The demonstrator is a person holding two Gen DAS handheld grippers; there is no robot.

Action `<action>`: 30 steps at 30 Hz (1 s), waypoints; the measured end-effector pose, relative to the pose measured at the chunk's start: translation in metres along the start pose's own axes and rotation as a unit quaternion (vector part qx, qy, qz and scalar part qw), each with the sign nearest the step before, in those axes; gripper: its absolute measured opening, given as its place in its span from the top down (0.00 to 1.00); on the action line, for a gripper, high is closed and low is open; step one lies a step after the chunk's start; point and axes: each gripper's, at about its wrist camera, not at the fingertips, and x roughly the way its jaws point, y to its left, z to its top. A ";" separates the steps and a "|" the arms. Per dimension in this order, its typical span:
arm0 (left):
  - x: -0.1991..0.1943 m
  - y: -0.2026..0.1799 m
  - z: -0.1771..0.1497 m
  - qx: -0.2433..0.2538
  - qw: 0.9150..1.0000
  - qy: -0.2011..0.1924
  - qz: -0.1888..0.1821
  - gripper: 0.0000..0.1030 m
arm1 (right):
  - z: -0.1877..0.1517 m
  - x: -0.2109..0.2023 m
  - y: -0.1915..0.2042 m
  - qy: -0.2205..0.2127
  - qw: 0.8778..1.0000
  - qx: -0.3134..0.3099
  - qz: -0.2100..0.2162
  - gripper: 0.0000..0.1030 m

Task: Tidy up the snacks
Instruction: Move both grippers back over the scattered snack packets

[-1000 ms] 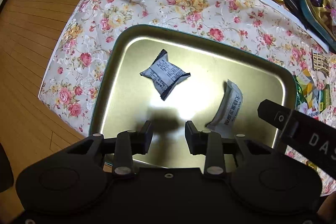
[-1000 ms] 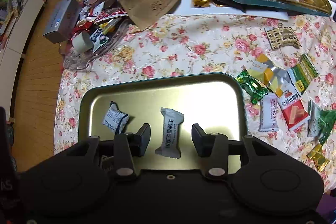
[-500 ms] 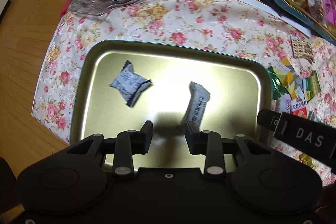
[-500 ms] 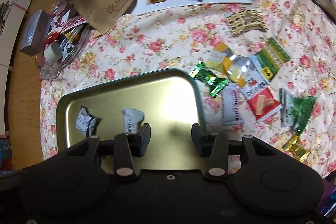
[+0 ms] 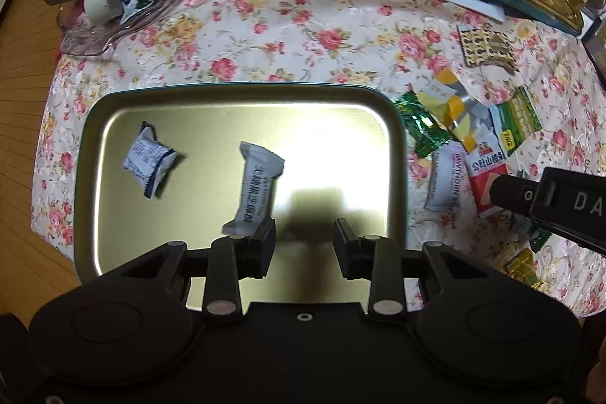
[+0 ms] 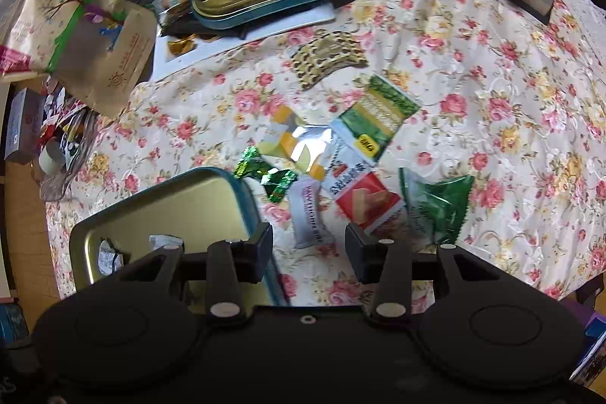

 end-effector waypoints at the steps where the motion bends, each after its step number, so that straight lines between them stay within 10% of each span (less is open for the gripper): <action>1: 0.000 -0.004 0.000 0.003 1.000 0.001 0.000 0.59 | 0.001 0.000 -0.004 0.000 1.000 0.002 0.000 0.56; 18: -0.004 -0.042 0.021 0.004 0.999 -0.001 -0.037 0.59 | 0.037 0.002 -0.075 0.000 0.996 0.089 -0.023 0.56; 30: -0.001 -0.062 0.029 0.021 0.998 0.010 -0.058 0.59 | 0.037 0.045 -0.089 0.086 0.992 0.093 -0.029 0.57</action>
